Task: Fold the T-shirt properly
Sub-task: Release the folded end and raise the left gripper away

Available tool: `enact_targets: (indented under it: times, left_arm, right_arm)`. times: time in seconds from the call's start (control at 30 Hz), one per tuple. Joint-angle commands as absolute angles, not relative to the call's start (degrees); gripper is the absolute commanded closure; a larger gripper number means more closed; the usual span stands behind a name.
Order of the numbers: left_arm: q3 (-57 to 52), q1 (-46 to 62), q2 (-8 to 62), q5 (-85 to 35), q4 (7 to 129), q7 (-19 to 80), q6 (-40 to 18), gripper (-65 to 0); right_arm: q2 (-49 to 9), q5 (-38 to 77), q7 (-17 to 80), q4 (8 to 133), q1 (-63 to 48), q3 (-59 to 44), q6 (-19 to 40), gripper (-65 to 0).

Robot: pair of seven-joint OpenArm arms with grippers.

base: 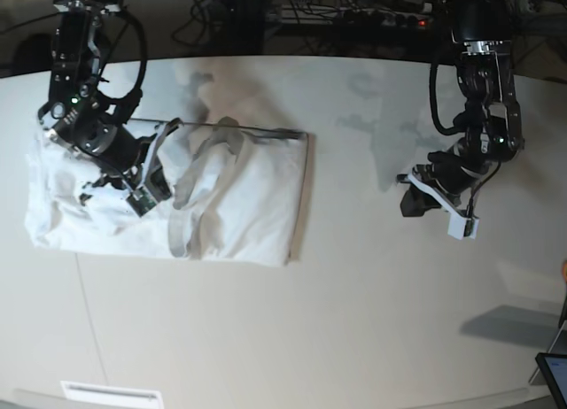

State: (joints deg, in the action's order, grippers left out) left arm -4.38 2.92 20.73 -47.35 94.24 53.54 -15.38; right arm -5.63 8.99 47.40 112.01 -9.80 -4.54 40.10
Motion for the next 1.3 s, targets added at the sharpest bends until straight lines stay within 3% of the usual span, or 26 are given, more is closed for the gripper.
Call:
enact_targets:
  times: [0.0, 0.37, 0.73, 1.0, 1.27]
  left_arm:
    - [-4.7, 2.7, 21.8, -48.3, 95.3, 52.4, -15.9, 0.0]
    - [-5.1, 5.8, 22.5, -48.3, 95.3, 52.4, -15.9, 0.0]
    - [-4.8, 5.8, 22.4, -48.3, 95.1, 52.4, -15.9, 0.0]
    - [-4.8, 5.8, 21.7, -48.3, 95.0, 52.4, -15.9, 0.0]
    - [-5.1, 6.7, 21.8, -48.3, 94.9, 52.4, -15.9, 0.0]
  right_arm:
    - [-6.0, 9.6, 46.0, 113.3, -9.1, -3.6, 40.0, -1.0]
    - [-6.0, 9.6, 42.1, 114.4, -8.6, 10.2, 40.0, -1.2]
    - [-3.7, 9.5, 45.5, 110.8, -7.5, 17.2, 39.0, -1.6]
    - [-2.1, 9.5, 45.2, 103.6, -6.8, 15.6, 37.7, -1.6]
    - [-2.4, 9.5, 45.2, 99.4, -6.6, 0.8, 38.1, -1.6]
